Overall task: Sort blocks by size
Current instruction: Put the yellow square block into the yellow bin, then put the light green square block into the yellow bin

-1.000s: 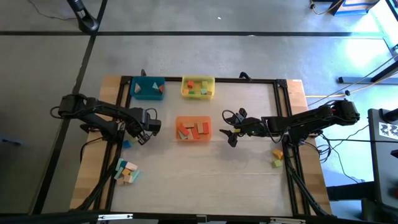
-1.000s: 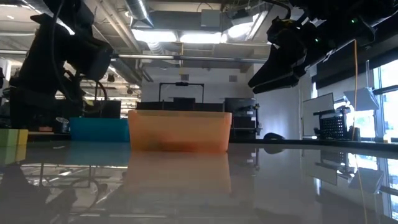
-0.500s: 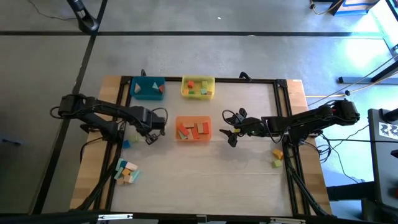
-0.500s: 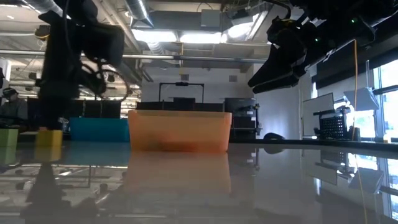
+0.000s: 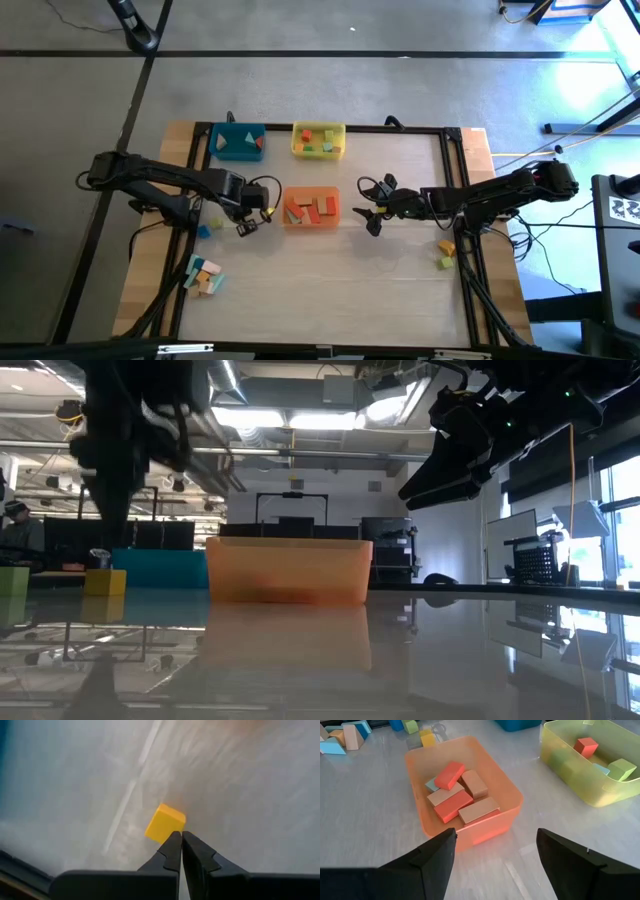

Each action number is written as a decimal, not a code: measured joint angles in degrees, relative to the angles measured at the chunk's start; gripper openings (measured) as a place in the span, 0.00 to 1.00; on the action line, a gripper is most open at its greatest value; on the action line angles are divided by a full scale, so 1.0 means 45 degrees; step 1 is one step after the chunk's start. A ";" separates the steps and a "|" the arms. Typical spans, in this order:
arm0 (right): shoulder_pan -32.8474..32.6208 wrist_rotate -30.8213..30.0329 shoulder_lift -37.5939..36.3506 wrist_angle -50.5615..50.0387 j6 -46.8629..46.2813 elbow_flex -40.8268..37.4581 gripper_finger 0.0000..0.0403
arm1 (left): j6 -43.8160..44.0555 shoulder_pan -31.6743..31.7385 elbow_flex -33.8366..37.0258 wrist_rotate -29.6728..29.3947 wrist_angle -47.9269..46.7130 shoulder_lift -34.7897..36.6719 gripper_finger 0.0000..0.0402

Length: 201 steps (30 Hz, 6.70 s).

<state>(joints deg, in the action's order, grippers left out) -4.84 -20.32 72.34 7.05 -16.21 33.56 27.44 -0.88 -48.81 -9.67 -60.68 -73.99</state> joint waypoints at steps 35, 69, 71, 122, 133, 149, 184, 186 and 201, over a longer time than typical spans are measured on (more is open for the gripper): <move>0.0000 0.0102 0.0000 0.0024 0.0000 0.0000 0.68 | -0.2395 0.0398 0.2218 -0.0221 0.1652 0.0647 0.55; 0.0000 0.0097 0.0000 0.0007 0.0005 0.0000 0.68 | -0.2810 0.1095 0.2213 0.0156 0.2820 -0.0941 0.49; -0.0001 0.0098 0.0000 0.0002 0.0005 0.0005 0.68 | -0.2861 0.1136 0.2213 0.0198 0.2953 -0.1132 0.49; -0.0005 0.0097 0.0000 -0.0109 0.0004 0.0005 0.68 | -0.4153 0.1164 0.0096 -0.0156 0.3366 -0.1458 0.30; -0.0005 0.0097 0.0000 -0.0188 0.0005 0.0005 0.68 | -0.6064 0.2404 -0.0488 -0.1330 0.7556 -0.0604 0.32; 0.0000 -0.0043 0.0647 0.0100 0.0030 0.0005 0.68 | -0.6151 0.5538 -0.0483 -0.1259 1.4820 -0.3102 0.33; 0.0000 -0.0146 0.0641 0.0516 0.0350 0.0005 0.68 | -0.6599 0.5960 -0.0784 -0.0649 1.2095 -0.1714 0.53; 0.0000 -0.0146 0.0641 0.0511 0.0350 0.0005 0.68 | -0.6594 0.5363 -0.0784 -0.0652 1.0969 -0.0970 0.52; 0.0000 -0.0029 0.0641 0.0448 0.0350 0.0005 0.68 | -0.2465 0.0730 -0.0770 -0.0649 0.3387 0.0485 0.52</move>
<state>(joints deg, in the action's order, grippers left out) -4.84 -20.45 75.22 9.06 -14.63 33.58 16.35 2.40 -52.27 -12.59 -45.44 -71.80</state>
